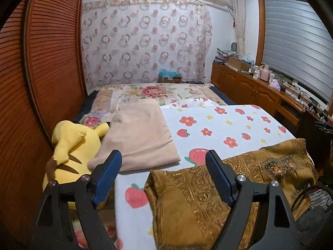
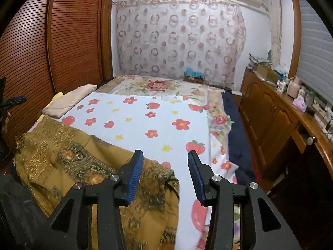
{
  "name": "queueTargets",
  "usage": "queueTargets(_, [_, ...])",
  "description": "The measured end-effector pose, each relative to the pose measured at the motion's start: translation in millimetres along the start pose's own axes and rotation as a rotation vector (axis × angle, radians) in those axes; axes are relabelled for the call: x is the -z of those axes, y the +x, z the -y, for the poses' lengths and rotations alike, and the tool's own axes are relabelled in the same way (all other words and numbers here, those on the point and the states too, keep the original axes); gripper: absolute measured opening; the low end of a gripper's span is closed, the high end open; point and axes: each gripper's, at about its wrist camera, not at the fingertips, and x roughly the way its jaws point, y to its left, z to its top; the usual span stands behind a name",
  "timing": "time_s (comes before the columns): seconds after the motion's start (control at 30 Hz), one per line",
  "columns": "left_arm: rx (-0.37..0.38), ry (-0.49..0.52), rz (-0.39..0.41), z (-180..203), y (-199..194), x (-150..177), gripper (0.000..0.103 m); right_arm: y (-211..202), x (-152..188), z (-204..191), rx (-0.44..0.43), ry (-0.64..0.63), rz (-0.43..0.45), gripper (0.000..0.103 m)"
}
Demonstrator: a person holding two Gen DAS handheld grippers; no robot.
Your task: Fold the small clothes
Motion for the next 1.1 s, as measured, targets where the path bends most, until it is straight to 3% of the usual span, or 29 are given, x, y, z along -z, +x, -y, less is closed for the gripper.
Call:
queueTargets(0.13, [0.002,0.006,-0.042,0,26,1,0.083,23,0,-10,-0.026,0.01,-0.03,0.052])
queueTargets(0.2, [0.001,0.012,-0.069,-2,38,3,0.083,38,2,-14,-0.042,0.012,-0.06,0.059])
queueTargets(0.33, [-0.009,0.014,-0.142,-9,63,12,0.083,64,12,-14,-0.037,0.009,-0.126,0.061])
queueTargets(0.43, [-0.043,0.014,-0.227,-16,85,22,0.083,77,20,-8,-0.04,0.038,-0.168,0.061])
queueTargets(0.57, [-0.027,0.01,-0.278,-20,99,31,0.075,83,22,-3,-0.053,0.052,-0.209,0.061])
queueTargets(0.97, [0.029,0.025,-0.359,-12,111,42,0.059,101,16,12,-0.119,0.052,-0.264,0.061])
queueTargets(1.07, [0.02,0.041,-0.355,-8,112,43,0.059,98,17,9,-0.125,0.053,-0.257,0.056])
queueTargets(1.1, [0.019,0.033,-0.354,-9,113,43,0.059,98,17,9,-0.128,0.057,-0.256,0.05])
